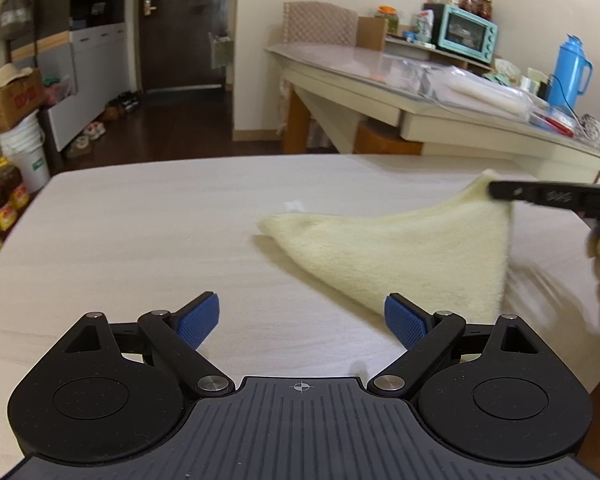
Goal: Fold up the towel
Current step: 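Grasp the yellow towel triangle's tip with the right gripper, then grasp another triangle corner with the left gripper while the right gripper holds the tip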
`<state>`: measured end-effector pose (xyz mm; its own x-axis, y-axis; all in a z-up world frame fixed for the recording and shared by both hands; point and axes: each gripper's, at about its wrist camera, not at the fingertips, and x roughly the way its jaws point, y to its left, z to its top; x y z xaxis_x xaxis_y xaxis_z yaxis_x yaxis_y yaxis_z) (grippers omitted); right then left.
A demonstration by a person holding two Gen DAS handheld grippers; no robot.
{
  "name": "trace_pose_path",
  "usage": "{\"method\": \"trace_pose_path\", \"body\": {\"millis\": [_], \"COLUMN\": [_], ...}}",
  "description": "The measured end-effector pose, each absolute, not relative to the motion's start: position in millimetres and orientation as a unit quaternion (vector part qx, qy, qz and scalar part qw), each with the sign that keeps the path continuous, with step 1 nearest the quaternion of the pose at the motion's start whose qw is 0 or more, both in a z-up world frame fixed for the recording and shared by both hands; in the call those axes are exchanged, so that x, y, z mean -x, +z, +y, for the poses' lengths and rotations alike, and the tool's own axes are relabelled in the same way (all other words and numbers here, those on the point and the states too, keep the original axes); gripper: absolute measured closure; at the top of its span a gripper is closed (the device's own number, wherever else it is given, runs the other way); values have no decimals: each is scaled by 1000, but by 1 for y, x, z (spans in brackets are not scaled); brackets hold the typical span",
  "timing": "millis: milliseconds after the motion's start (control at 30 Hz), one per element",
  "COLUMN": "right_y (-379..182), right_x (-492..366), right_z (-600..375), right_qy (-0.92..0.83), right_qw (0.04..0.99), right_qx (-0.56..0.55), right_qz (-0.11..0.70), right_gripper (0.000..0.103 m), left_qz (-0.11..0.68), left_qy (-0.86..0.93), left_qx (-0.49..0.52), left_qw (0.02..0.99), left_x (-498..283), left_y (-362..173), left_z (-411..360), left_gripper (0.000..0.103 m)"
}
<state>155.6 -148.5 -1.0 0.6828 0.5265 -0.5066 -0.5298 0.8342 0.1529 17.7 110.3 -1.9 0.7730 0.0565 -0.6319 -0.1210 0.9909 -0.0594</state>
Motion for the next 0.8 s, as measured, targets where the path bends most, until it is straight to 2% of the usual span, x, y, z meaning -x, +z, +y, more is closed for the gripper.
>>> {"method": "trace_pose_path", "body": {"millis": [200, 433, 500, 533, 800], "right_y": [24, -5, -11, -12, 10], "right_x": [-79, -13, -10, -11, -63], "right_z": [-85, -17, -11, -9, -33], "right_qy": [484, 599, 613, 614, 553], "right_qw": [837, 746, 727, 723, 785], "right_qx": [38, 107, 121, 128, 134], "right_qz": [254, 271, 285, 290, 244], "right_gripper": [93, 93, 87, 79, 63], "left_qz": [317, 315, 317, 318, 313], "left_qy": [116, 155, 156, 155, 82], "left_qx": [55, 65, 68, 70, 83], "left_qw": [940, 934, 933, 933, 943], "left_x": [17, 49, 54, 55, 32], "left_y": [9, 12, 10, 10, 10], "left_z": [154, 179, 181, 182, 173], "left_gripper": [10, 10, 10, 10, 10]}}
